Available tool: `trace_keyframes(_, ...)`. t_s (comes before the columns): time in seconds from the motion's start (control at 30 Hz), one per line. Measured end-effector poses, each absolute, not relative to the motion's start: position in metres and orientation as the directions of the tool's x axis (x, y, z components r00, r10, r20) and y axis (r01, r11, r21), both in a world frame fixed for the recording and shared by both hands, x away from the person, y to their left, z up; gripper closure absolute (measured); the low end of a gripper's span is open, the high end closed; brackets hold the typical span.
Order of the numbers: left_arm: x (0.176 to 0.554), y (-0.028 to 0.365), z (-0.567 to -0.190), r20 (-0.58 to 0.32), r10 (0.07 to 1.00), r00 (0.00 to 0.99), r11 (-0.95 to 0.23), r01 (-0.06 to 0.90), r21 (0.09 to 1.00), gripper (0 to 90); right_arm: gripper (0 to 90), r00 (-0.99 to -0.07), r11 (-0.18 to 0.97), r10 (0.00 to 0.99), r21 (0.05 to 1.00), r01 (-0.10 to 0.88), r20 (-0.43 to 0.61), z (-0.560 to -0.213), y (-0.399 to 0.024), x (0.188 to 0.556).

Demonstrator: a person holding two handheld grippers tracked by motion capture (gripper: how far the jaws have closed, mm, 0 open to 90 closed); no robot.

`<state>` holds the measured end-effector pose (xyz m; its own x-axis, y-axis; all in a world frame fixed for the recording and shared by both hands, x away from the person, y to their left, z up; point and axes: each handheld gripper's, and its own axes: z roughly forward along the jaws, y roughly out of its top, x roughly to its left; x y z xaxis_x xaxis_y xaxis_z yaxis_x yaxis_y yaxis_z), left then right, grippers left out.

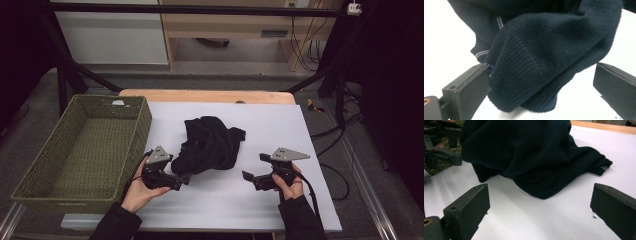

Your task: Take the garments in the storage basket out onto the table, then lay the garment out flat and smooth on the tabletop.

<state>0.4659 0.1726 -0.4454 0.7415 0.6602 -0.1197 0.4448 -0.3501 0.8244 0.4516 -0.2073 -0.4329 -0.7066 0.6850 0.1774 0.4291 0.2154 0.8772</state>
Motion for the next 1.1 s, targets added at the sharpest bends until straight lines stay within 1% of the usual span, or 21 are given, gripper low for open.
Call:
trace_keyframes(0.1, 0.467, 0.173, -0.452, -0.137, 0.661, 0.738, -0.357, 0.469, 0.808, 5.2, 2.7, -0.709, 0.222, 0.682, 0.874, 0.432, 0.177, -0.434, -0.204, 0.452)
trace_keyframes(0.23, 0.468, 0.172, -0.458, -0.167, 0.656, 0.736, -0.358, 0.499, 0.789, 17.5, 2.8, -0.713, 0.223, 0.678, 0.873, 0.433, 0.18, -0.434, -0.201, 0.451)
trace_keyframes(0.27, 0.468, 0.172, -0.459, -0.173, 0.655, 0.736, -0.358, 0.503, 0.787, 22.1, 2.8, -0.714, 0.224, 0.677, 0.874, 0.43, 0.178, -0.433, -0.2, 0.451)
trace_keyframes(0.3, 0.468, 0.173, -0.459, -0.176, 0.654, 0.736, -0.357, 0.505, 0.785, 29.7, 2.8, -0.714, 0.222, 0.676, 0.875, 0.43, 0.18, -0.433, -0.199, 0.451)
trace_keyframes(0.37, 0.469, 0.174, -0.458, -0.188, 0.651, 0.736, -0.355, 0.513, 0.781, 37.1, 2.9, -0.713, 0.215, 0.677, 0.877, 0.43, 0.183, -0.433, -0.198, 0.45)
trace_keyframes(0.4, 0.468, 0.174, -0.458, -0.189, 0.648, 0.738, -0.356, 0.513, 0.781, 43.4, 2.9, -0.714, 0.218, 0.676, 0.877, 0.429, 0.181, -0.433, -0.198, 0.45)
trace_keyframes(0.5, 0.466, 0.172, -0.458, -0.178, 0.642, 0.746, -0.373, 0.507, 0.778, 53.4, 2.9, -0.715, 0.222, 0.676, 0.875, 0.43, 0.18, -0.433, -0.195, 0.45)
trace_keyframes(0.67, 0.464, 0.171, -0.458, -0.186, 0.648, 0.739, -0.373, 0.52, 0.768, 70.3, 2.8, -0.705, 0.219, 0.687, 0.874, 0.434, 0.178, -0.433, -0.189, 0.449)
trace_keyframes(0.83, 0.462, 0.17, -0.458, -0.161, 0.643, 0.749, -0.388, 0.5, 0.774, 75.1, 3.0, -0.696, 0.218, 0.697, 0.873, 0.437, 0.175, -0.432, -0.186, 0.449)
trace_keyframes(0.97, 0.456, 0.165, -0.455, -0.147, 0.624, 0.768, -0.403, 0.477, 0.781, 76.3, 3.6, -0.695, 0.212, 0.697, 0.876, 0.434, 0.175, -0.431, -0.181, 0.447)
trace_keyframes(1.1, 0.449, 0.152, -0.454, -0.127, 0.589, 0.798, -0.428, 0.441, 0.789, 76.5, 3.8, -0.688, 0.193, 0.701, 0.88, 0.435, 0.186, -0.428, -0.173, 0.445)
